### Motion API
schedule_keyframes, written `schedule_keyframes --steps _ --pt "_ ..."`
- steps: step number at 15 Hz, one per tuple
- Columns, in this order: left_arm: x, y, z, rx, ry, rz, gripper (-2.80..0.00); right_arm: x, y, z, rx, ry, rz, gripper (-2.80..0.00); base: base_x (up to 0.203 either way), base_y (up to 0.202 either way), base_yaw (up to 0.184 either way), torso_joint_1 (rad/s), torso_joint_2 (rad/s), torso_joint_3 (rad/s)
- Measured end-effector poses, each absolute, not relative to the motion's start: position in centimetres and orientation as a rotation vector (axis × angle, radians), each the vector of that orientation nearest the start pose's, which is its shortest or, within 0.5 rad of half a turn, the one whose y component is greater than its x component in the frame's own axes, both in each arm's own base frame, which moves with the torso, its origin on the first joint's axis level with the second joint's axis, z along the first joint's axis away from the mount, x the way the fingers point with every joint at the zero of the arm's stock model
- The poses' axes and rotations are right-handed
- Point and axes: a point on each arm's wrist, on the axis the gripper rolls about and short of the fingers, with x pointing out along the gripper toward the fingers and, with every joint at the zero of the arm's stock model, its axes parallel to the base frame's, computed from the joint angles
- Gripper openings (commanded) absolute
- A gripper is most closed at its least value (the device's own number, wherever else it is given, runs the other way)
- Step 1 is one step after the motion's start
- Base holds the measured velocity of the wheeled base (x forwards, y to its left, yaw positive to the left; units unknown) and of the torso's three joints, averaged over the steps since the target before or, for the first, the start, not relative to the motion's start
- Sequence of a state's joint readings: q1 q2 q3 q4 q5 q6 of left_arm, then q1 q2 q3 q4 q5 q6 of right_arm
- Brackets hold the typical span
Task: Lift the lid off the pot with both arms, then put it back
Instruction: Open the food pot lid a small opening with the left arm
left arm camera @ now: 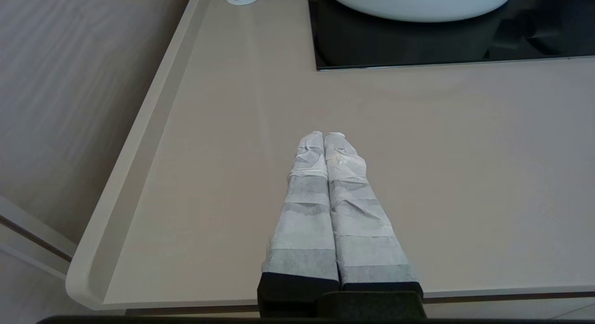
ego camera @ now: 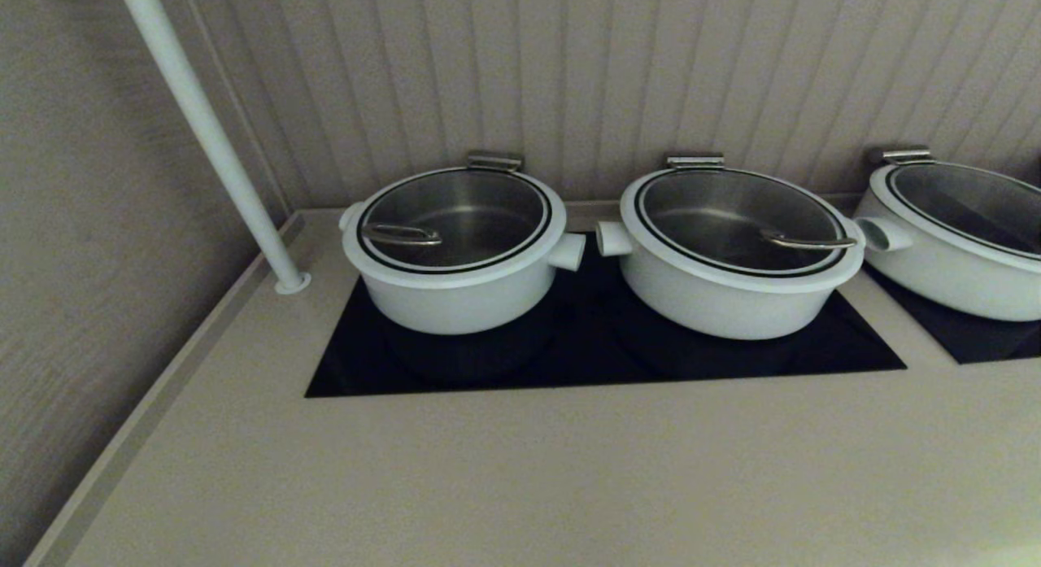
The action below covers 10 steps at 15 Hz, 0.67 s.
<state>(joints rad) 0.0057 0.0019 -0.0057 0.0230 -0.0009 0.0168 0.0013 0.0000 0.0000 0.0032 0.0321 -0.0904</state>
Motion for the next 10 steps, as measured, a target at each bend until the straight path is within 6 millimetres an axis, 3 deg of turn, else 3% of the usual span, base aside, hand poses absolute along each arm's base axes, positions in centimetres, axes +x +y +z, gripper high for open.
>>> schedule_keyframes --steps 8,10 --pt "-2.32 -0.03 7.50 0.060 0.018 0.000 -2.80 -2.28 0.07 7.53 -0.086 0.000 0.034 -2.80 0.000 0.000 0.000 0.000 0.00 0.000" --pt "-2.54 -0.12 8.27 0.089 -0.011 -0.039 -2.80 -2.28 0.07 7.52 -0.084 0.001 0.033 -2.80 0.000 0.000 0.000 0.000 0.00 0.000"
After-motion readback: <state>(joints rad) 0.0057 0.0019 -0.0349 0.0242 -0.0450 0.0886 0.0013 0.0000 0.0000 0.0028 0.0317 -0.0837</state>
